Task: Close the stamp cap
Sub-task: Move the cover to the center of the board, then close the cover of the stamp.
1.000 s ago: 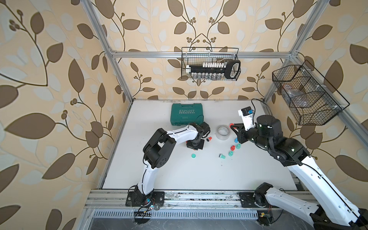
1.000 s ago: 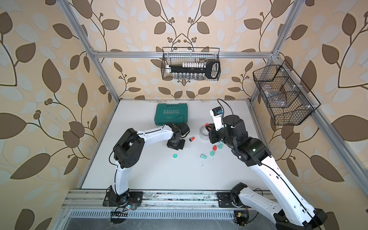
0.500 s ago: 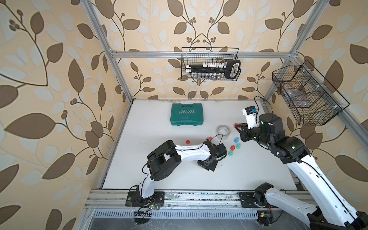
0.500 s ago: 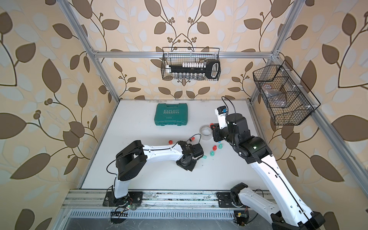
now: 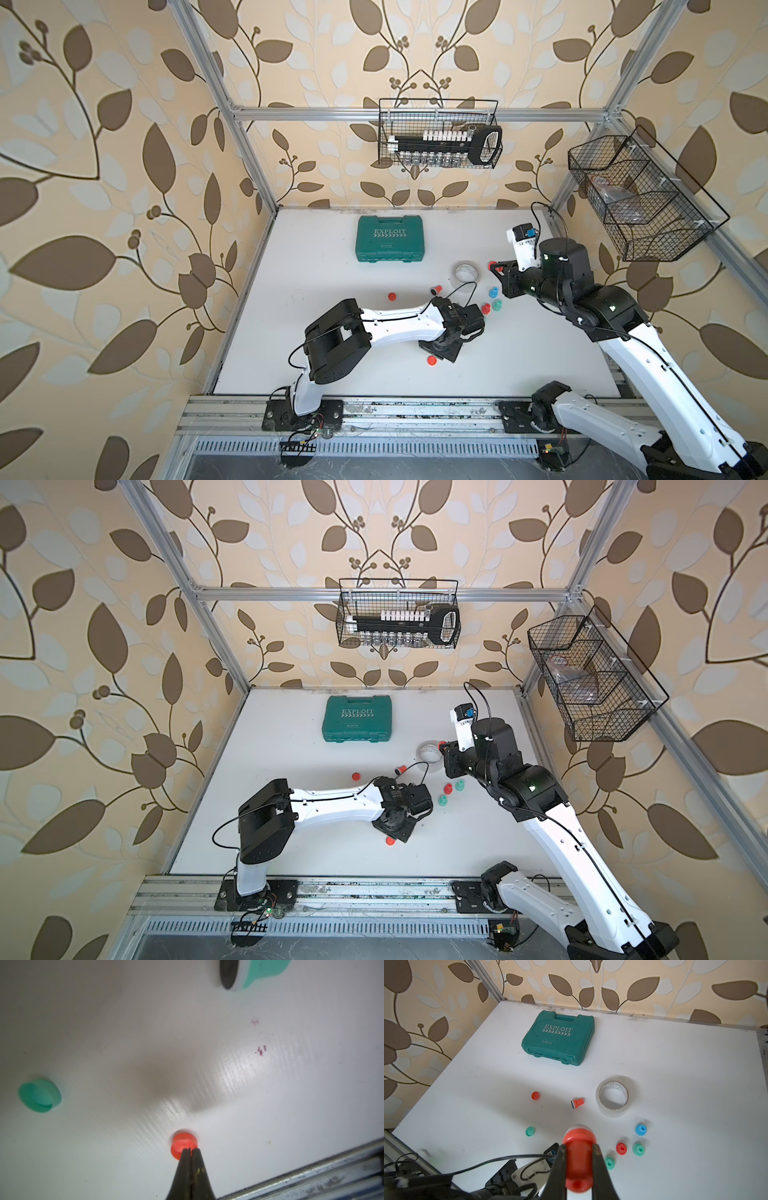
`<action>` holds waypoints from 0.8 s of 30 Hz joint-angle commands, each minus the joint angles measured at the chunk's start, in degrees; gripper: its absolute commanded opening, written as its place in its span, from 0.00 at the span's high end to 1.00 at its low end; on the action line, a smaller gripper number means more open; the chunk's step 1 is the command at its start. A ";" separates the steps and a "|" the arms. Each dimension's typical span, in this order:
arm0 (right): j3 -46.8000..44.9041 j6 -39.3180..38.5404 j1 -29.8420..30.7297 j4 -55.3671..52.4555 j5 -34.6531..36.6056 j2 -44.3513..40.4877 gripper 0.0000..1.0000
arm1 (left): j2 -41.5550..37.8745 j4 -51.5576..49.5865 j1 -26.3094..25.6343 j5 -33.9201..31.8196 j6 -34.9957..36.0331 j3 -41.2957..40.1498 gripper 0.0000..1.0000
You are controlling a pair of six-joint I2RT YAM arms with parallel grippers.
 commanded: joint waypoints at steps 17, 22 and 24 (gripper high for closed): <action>-7.57 17.35 18.05 -7.37 1.36 3.68 1.00 | -23.23 1.74 24.76 6.83 6.68 -14.62 1.00; -10.11 21.29 26.95 -5.16 4.81 9.55 1.00 | -26.80 2.36 34.43 9.23 10.94 -17.75 0.96; -11.10 22.70 29.68 -3.76 5.33 12.36 1.00 | -27.88 2.89 37.63 9.63 12.57 -18.73 0.92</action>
